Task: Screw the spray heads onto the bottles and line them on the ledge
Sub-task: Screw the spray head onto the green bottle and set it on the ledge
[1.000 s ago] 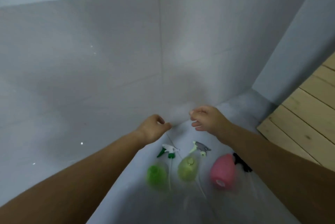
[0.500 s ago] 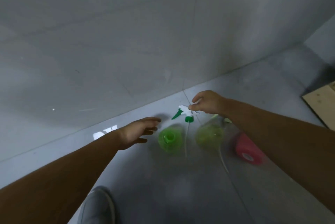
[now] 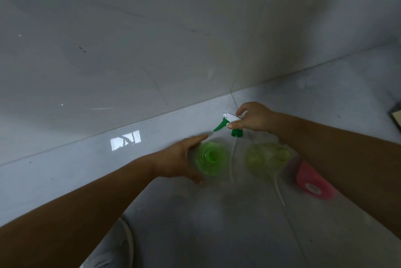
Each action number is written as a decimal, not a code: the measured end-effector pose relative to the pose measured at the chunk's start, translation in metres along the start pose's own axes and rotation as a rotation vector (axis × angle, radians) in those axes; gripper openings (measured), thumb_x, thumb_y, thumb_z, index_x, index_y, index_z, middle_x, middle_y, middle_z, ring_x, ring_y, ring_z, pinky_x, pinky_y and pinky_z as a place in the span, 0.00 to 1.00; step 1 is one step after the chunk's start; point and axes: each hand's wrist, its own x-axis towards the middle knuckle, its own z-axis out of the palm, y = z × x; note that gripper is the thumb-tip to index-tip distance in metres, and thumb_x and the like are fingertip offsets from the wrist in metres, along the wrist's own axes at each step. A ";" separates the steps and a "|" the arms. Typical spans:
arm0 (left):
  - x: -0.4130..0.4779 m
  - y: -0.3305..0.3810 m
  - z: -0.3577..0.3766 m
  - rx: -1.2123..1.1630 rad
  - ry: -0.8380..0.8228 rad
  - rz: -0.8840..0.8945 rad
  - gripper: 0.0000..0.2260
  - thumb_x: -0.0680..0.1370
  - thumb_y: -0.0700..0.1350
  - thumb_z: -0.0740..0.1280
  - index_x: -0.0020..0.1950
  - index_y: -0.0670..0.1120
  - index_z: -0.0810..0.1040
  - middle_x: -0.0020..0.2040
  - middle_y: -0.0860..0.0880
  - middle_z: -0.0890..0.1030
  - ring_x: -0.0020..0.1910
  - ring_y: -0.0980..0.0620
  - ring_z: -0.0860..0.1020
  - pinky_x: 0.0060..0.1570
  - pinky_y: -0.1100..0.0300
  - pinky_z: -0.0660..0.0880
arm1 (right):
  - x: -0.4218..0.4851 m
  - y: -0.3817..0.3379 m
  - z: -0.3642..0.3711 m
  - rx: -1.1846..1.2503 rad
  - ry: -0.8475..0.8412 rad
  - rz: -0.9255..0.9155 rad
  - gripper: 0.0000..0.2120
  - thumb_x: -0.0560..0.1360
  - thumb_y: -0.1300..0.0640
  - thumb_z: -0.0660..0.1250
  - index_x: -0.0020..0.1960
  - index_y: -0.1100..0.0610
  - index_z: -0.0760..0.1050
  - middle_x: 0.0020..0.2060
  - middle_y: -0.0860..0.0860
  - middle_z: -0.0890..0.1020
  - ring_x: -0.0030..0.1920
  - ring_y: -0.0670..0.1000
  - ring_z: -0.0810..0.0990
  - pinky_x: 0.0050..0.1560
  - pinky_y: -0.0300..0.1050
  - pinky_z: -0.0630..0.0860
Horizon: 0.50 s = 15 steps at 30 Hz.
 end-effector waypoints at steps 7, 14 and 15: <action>0.009 0.001 0.020 0.114 0.116 0.039 0.56 0.57 0.60 0.85 0.81 0.59 0.62 0.78 0.52 0.65 0.77 0.48 0.63 0.78 0.45 0.63 | 0.004 -0.002 0.002 -0.049 0.004 -0.012 0.32 0.64 0.40 0.77 0.59 0.58 0.77 0.57 0.54 0.79 0.51 0.51 0.75 0.49 0.45 0.72; 0.014 -0.002 0.027 0.042 0.227 0.124 0.43 0.59 0.62 0.83 0.71 0.56 0.73 0.66 0.55 0.75 0.68 0.49 0.72 0.72 0.47 0.70 | 0.008 -0.012 0.005 -0.114 -0.014 -0.014 0.27 0.64 0.42 0.78 0.51 0.63 0.81 0.49 0.60 0.83 0.50 0.59 0.82 0.49 0.52 0.77; 0.014 -0.002 0.028 0.039 0.231 0.128 0.43 0.59 0.61 0.83 0.72 0.55 0.73 0.67 0.54 0.75 0.67 0.49 0.73 0.72 0.46 0.71 | 0.010 -0.012 0.006 -0.110 -0.025 -0.011 0.27 0.64 0.42 0.78 0.50 0.63 0.82 0.48 0.60 0.84 0.49 0.58 0.82 0.48 0.51 0.77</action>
